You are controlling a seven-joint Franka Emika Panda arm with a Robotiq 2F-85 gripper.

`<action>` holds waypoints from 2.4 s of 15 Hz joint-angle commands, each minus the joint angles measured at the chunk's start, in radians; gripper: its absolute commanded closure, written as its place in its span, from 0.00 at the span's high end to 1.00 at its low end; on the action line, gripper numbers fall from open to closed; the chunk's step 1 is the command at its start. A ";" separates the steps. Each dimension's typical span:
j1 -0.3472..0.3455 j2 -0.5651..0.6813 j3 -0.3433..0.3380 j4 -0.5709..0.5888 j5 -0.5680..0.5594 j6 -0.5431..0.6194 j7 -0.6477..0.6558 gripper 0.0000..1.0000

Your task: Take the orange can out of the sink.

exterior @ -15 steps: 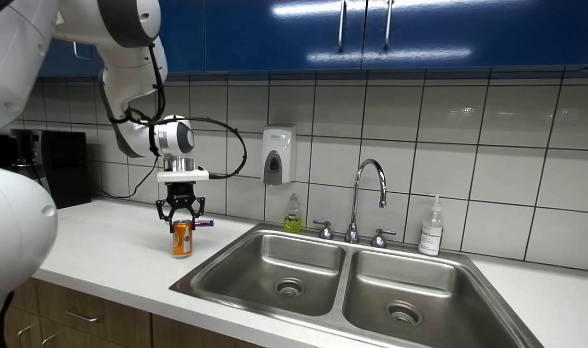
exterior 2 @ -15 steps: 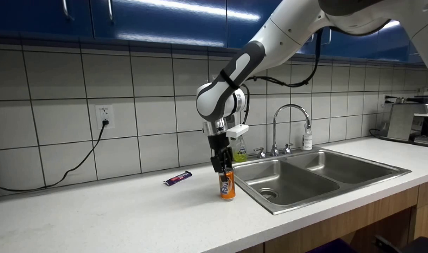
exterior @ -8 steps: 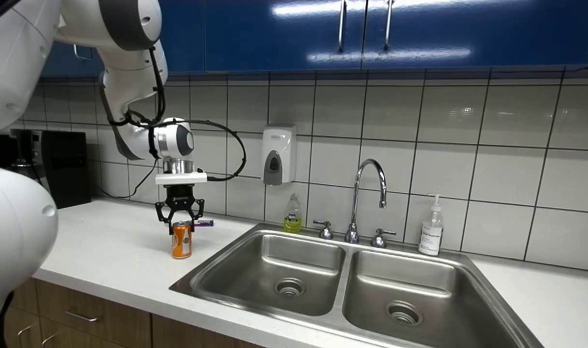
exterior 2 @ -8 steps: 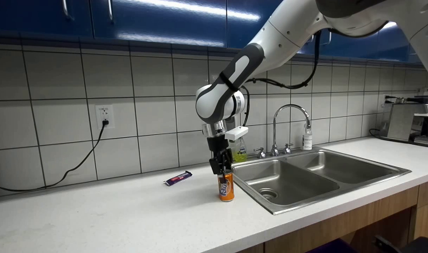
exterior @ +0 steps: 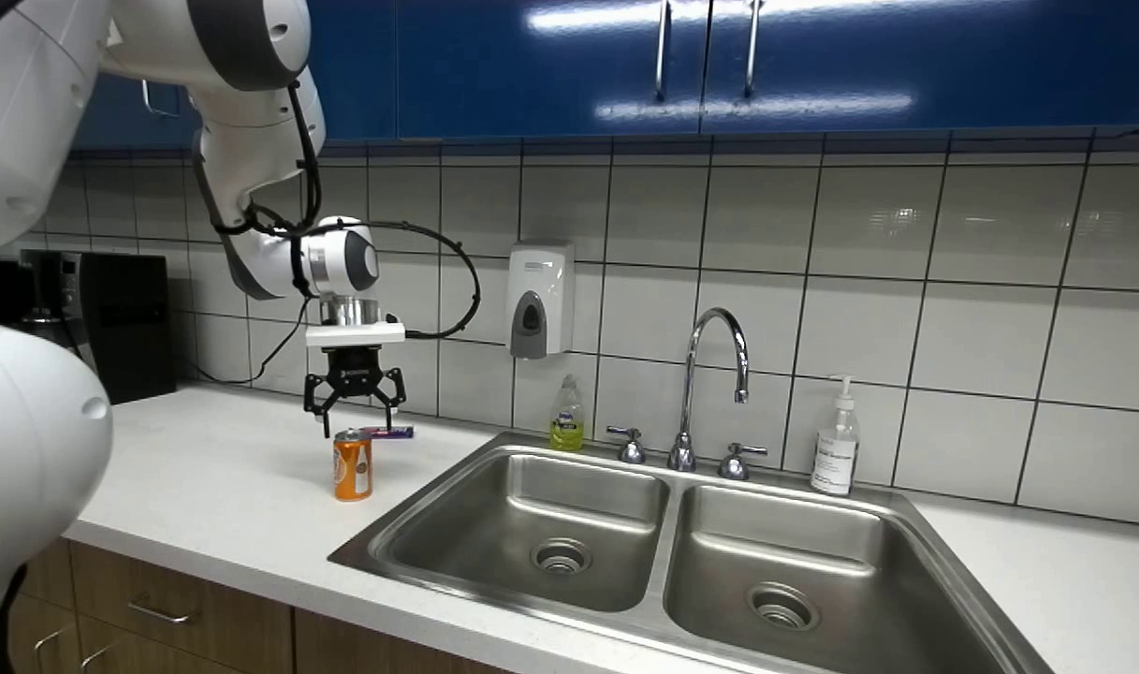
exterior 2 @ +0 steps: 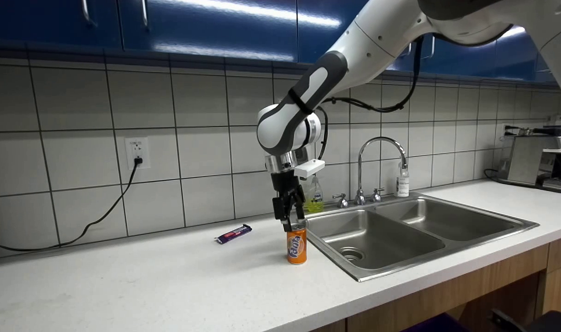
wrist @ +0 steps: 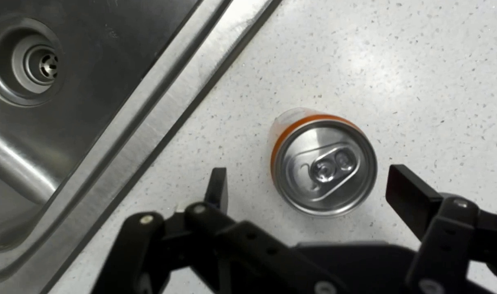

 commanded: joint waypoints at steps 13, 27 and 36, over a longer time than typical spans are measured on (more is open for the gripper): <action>-0.057 -0.171 -0.036 -0.056 -0.008 -0.092 0.030 1.00; -0.082 -0.435 -0.060 -0.316 0.008 -0.173 0.156 1.00; -0.110 -0.708 -0.073 -0.492 0.034 -0.249 0.348 1.00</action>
